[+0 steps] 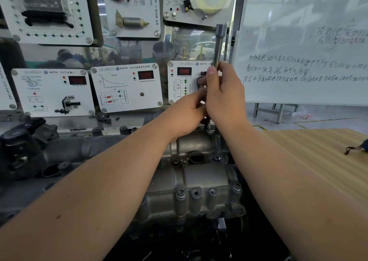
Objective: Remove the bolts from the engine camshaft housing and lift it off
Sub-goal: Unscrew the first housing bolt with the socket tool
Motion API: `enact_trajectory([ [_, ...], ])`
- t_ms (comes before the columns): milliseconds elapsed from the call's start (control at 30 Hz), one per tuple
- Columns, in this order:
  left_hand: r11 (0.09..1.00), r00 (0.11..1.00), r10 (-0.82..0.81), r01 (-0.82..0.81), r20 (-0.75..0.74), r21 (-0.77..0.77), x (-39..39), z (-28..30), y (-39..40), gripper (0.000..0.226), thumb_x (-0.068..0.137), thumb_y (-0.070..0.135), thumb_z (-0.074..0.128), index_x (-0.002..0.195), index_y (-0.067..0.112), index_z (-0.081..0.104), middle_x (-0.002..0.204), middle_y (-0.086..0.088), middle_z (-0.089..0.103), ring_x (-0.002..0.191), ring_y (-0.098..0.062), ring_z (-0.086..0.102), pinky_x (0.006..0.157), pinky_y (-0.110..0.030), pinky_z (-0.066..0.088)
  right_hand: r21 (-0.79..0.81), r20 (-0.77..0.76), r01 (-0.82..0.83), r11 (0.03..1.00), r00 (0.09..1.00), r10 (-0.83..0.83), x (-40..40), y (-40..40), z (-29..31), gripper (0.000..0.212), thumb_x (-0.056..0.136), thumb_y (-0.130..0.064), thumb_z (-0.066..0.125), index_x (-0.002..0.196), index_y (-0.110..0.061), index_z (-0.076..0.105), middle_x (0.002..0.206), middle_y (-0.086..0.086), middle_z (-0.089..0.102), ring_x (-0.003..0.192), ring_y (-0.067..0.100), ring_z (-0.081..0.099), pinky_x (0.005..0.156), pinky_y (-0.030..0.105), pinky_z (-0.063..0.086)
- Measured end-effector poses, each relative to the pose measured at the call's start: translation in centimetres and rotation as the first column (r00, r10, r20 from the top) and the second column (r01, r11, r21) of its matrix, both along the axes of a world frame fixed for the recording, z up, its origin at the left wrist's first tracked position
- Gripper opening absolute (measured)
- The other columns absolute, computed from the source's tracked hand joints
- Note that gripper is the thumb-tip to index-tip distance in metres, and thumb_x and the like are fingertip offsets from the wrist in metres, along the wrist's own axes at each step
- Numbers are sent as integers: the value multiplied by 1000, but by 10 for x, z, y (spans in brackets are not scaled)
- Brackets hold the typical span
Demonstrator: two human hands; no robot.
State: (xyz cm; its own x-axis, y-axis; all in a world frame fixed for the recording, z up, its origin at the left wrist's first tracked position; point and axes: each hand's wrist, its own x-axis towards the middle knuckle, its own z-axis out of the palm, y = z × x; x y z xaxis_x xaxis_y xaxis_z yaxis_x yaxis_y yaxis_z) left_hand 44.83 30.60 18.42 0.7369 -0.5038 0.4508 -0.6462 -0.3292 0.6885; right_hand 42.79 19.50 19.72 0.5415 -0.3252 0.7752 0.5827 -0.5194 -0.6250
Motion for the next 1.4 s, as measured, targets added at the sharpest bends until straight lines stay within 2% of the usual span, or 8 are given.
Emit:
enact_trajectory([
  [367, 1000, 999, -8, 8, -33, -7, 0, -1, 0, 30, 104, 27, 48, 129, 41, 57, 107, 11, 74, 94, -7, 71, 73, -28, 49, -38, 3, 50, 998, 999, -50, -3, 2, 1, 28, 106, -31, 40, 79, -35, 45, 89, -6, 71, 82, 13, 67, 76, 35, 53],
  [533, 1000, 1000, 7, -7, 0, 7, 0, 1, -1, 28, 102, 18, 50, 126, 27, 61, 105, -5, 74, 99, -27, 71, 95, -54, 54, 10, -5, 1, 1000, 1000, -1, -2, 1, 0, 26, 103, -39, 47, 119, -20, 56, 87, -7, 73, 85, 8, 69, 77, 28, 53],
  [667, 1000, 1000, -7, 7, -10, -3, -1, 1, -2, 31, 101, 14, 51, 128, 25, 60, 108, -6, 73, 102, -32, 69, 96, -56, 53, -16, 18, 18, 1000, 1000, -18, -2, 0, 0, 8, 103, -34, 49, 96, -33, 52, 85, -8, 73, 81, 6, 69, 73, 26, 52],
  [833, 1000, 999, -7, 7, -37, -7, -1, 0, 0, 28, 105, 28, 47, 127, 38, 60, 108, 6, 74, 100, -14, 71, 75, -32, 48, -43, 14, 51, 998, 999, -51, -4, 1, 2, 25, 106, -30, 42, 82, -30, 50, 88, -6, 71, 78, 9, 65, 69, 28, 46],
  [1000, 1000, 1000, -8, 7, -18, -18, -1, 1, -1, 29, 102, 17, 50, 125, 31, 61, 105, -3, 74, 99, -27, 71, 93, -54, 55, -45, 16, 23, 999, 1000, -23, -4, 1, 0, 27, 104, -34, 46, 96, -12, 61, 86, -1, 70, 80, 14, 65, 74, 37, 52],
  [1100, 1000, 1000, -18, 17, -15, -26, 0, 1, 0, 34, 101, 13, 50, 129, 30, 59, 104, 5, 74, 96, -23, 71, 92, -46, 57, -26, 29, -1, 1000, 1000, 2, -2, 0, -1, 13, 101, -32, 51, 112, -26, 55, 87, -6, 73, 83, 8, 68, 73, 29, 53],
  [1267, 999, 996, -32, 29, -85, -39, 0, -1, 1, 29, 105, 22, 48, 128, 38, 58, 102, 7, 76, 87, -6, 72, 59, -8, 48, -33, 9, 29, 999, 1000, -29, -3, 1, 0, 10, 105, -31, 43, 97, -32, 49, 97, -8, 72, 87, 9, 69, 72, 25, 49],
  [1400, 999, 997, -16, 14, -77, -31, -1, 0, 1, 29, 105, 21, 48, 127, 36, 59, 103, 4, 76, 94, -12, 72, 71, -22, 52, -36, -22, 33, 999, 999, -34, -3, 2, 2, 23, 106, -31, 41, 85, -33, 49, 95, -9, 71, 85, 10, 67, 72, 28, 49],
])
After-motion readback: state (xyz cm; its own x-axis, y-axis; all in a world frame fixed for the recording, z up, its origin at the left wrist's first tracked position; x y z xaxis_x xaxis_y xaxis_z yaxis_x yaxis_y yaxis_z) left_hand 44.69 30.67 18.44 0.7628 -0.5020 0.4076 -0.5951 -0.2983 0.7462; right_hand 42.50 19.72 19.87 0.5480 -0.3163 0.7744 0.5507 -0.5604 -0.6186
